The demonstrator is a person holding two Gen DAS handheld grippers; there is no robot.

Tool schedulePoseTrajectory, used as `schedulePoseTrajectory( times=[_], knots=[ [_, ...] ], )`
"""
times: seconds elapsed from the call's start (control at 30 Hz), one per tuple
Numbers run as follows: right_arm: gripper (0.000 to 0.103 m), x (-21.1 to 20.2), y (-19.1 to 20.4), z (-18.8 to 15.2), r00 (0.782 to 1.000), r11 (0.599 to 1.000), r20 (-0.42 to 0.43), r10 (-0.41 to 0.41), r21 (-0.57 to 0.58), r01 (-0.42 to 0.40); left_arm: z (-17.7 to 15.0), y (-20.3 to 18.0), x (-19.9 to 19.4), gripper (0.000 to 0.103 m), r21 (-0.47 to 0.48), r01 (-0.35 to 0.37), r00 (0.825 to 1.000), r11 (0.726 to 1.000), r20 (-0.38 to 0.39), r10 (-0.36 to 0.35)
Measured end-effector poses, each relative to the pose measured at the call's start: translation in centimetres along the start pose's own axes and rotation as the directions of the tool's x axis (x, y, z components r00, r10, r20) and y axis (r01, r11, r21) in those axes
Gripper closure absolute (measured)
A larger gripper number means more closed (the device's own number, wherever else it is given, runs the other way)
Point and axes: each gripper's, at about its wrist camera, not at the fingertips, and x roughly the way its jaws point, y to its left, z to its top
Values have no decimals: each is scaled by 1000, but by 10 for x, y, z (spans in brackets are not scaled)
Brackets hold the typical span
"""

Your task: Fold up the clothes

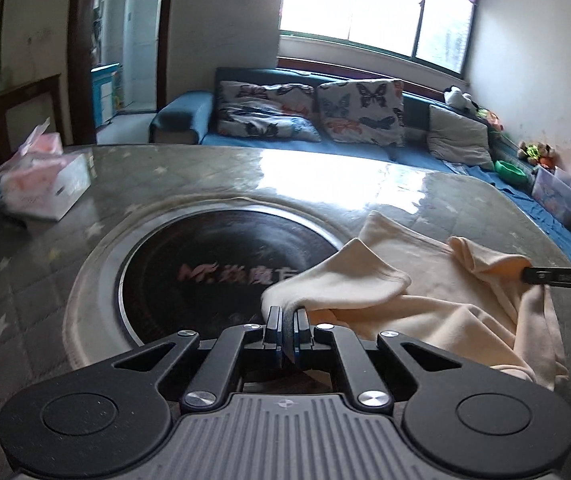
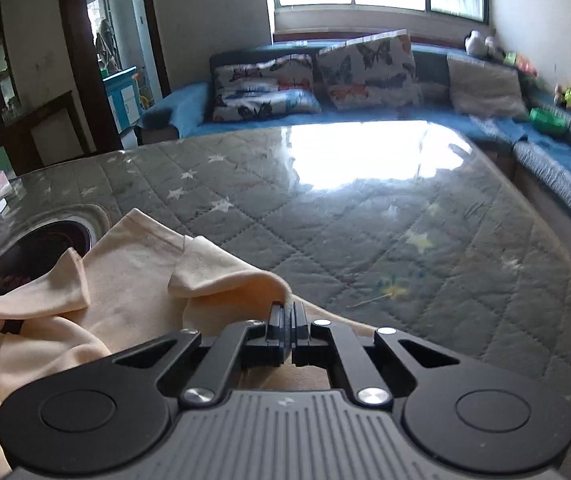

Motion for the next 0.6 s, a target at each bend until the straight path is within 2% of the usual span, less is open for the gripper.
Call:
schedulePoseTrajectory(
  times=[0.17,0.37,0.5,0.6],
  knots=[
    [101,-52,-4,-7,992,996,100,-76,-47,81,-13,14,-20,98,-32,-4,1000,999,14,4],
    [101,-127,-24,-30,965,980,188,-182,-48,194,-34,32,-53,98,-58,-5,1000,998,-2,5],
    [101,-162,-38,-53,950,963,184,-254,-48,266,-52,38,-75,98,-50,13,1000,999,-28,-15],
    [101,-166,-48,-72,941,948,137,-308,-43,317,-65,37,-79,97,-30,28,997,999,-72,-30]
  ],
)
